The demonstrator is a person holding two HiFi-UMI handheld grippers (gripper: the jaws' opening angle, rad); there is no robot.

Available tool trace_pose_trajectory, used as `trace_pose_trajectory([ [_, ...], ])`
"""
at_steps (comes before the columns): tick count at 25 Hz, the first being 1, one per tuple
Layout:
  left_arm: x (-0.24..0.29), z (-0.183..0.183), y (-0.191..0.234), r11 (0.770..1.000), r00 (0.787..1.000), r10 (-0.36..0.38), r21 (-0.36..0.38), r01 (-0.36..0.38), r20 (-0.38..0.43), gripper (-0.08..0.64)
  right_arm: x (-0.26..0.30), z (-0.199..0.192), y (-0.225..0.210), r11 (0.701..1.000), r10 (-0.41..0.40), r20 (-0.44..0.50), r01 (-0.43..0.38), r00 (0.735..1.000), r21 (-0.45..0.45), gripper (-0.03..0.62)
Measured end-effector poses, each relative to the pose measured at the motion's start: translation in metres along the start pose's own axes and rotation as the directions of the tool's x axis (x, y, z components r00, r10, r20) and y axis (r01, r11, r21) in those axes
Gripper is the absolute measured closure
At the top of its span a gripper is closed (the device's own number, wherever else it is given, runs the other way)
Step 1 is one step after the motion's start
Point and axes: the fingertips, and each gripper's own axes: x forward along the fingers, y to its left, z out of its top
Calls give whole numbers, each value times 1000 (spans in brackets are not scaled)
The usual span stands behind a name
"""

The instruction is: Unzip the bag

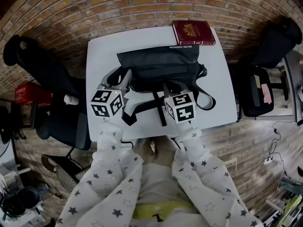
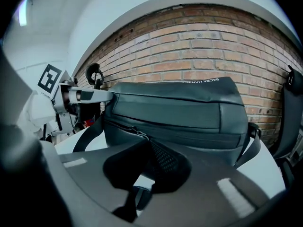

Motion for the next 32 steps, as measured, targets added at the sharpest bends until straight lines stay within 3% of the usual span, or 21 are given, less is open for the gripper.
trace_pose_trajectory([
  [18,3,-3,-6,994,994,106,-11,-105,31,439,-17,-9,-43,999,-32,22,32,999,6,575],
  [32,2,-3,-5,990,990,137,-21,-136,40,439,-26,-11,-64,997,-75,34,74,997,34,575],
])
